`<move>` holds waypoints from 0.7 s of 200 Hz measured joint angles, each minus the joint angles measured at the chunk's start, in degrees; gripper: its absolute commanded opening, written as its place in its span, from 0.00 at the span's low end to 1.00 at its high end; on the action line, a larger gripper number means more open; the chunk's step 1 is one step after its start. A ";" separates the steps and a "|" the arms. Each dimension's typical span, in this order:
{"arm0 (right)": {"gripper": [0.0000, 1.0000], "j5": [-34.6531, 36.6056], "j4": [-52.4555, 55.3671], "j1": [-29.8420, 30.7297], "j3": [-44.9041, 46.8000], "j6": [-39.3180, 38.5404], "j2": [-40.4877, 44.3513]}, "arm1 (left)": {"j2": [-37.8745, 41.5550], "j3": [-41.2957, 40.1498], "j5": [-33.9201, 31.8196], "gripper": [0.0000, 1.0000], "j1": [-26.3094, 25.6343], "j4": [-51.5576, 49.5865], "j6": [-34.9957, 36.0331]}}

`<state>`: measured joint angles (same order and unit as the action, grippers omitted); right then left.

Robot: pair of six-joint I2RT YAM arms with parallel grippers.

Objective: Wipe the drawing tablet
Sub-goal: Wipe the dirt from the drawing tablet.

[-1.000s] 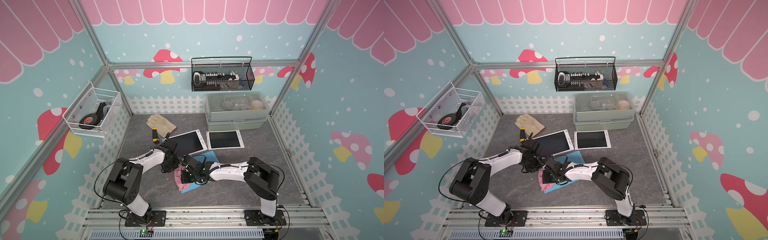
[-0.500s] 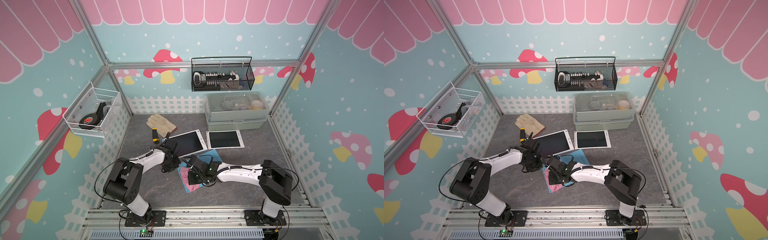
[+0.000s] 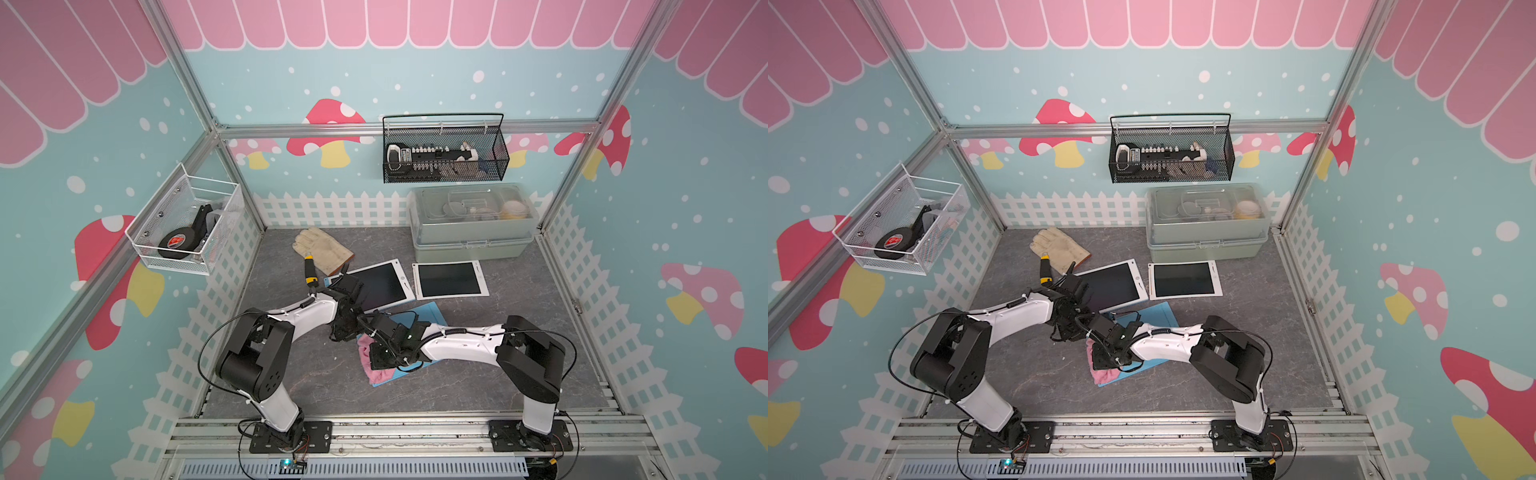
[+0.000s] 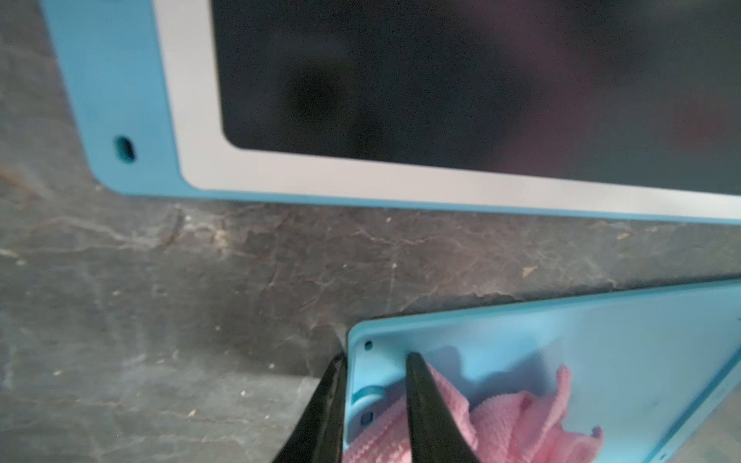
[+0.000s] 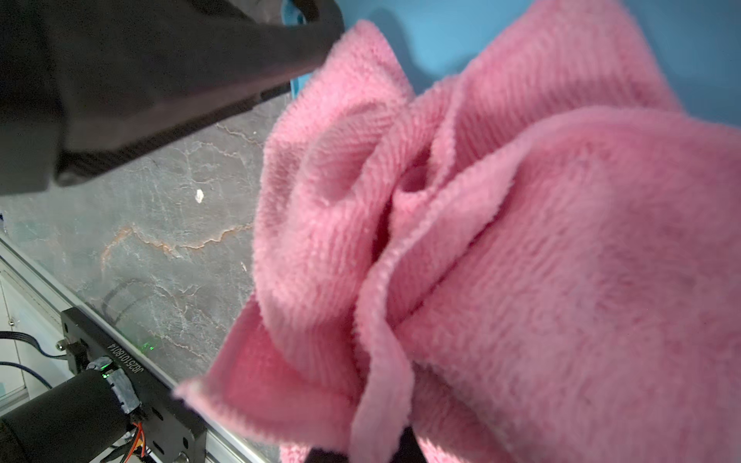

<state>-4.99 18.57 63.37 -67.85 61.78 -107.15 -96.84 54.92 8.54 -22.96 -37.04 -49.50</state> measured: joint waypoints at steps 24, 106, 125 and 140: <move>0.00 1.09 0.96 -0.52 4.68 0.04 4.31 | -0.20 0.15 -0.76 0.24 -0.09 -0.17 0.07; 0.00 6.08 8.92 -4.57 17.77 -0.74 19.30 | -0.55 0.61 -1.44 0.22 -0.37 -0.81 0.42; 0.00 5.20 8.70 0.22 9.27 -2.38 12.96 | -0.57 0.59 -1.81 0.21 -0.83 -0.79 0.22; 0.00 3.65 6.73 4.17 2.23 -3.19 7.56 | -0.57 0.59 -2.56 0.21 -1.29 -0.79 0.00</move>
<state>-1.34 25.30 67.55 -65.63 58.59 -99.59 -97.41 55.51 5.98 -24.25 -37.82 -49.50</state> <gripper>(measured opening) 0.051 0.212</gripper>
